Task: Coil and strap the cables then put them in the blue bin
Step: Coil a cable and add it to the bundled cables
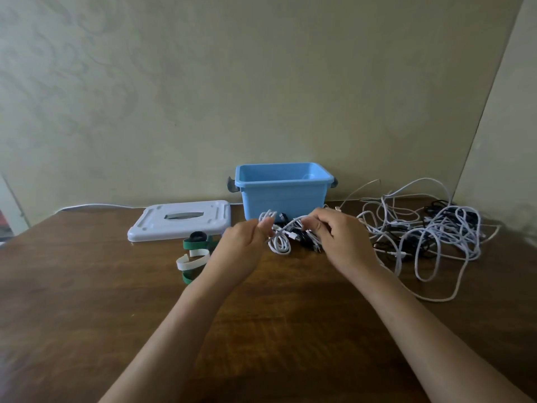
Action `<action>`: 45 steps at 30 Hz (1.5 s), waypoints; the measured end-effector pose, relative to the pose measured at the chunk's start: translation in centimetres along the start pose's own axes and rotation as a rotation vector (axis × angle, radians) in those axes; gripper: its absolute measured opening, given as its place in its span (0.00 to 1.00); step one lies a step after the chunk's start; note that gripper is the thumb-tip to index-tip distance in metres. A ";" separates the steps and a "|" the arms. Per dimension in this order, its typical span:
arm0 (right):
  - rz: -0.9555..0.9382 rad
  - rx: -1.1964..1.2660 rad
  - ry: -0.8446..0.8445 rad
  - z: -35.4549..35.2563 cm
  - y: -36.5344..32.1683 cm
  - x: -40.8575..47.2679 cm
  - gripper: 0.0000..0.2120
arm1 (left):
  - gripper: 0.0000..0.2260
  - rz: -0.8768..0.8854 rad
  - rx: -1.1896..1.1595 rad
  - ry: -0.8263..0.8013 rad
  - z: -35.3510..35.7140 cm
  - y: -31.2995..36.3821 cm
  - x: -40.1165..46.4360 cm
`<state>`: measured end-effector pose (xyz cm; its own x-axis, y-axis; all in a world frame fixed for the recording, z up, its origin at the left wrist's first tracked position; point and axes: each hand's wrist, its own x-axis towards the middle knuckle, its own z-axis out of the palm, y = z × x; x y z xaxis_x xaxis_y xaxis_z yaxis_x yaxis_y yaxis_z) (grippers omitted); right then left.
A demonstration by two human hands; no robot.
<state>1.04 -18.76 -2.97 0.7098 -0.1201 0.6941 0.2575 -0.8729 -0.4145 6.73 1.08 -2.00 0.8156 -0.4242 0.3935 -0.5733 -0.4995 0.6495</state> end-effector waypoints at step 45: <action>0.109 -0.001 -0.636 1.3 -3.4 -2.0 0.13 | 0.27 -0.169 -0.613 0.229 -0.5 -0.5 0.2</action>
<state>-0.39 -14.96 -3.77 0.9819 0.0951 0.1638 0.1615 -0.8720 -0.4621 7.22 1.65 -1.96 0.9249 -0.1737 0.3381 -0.3430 0.0023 0.9393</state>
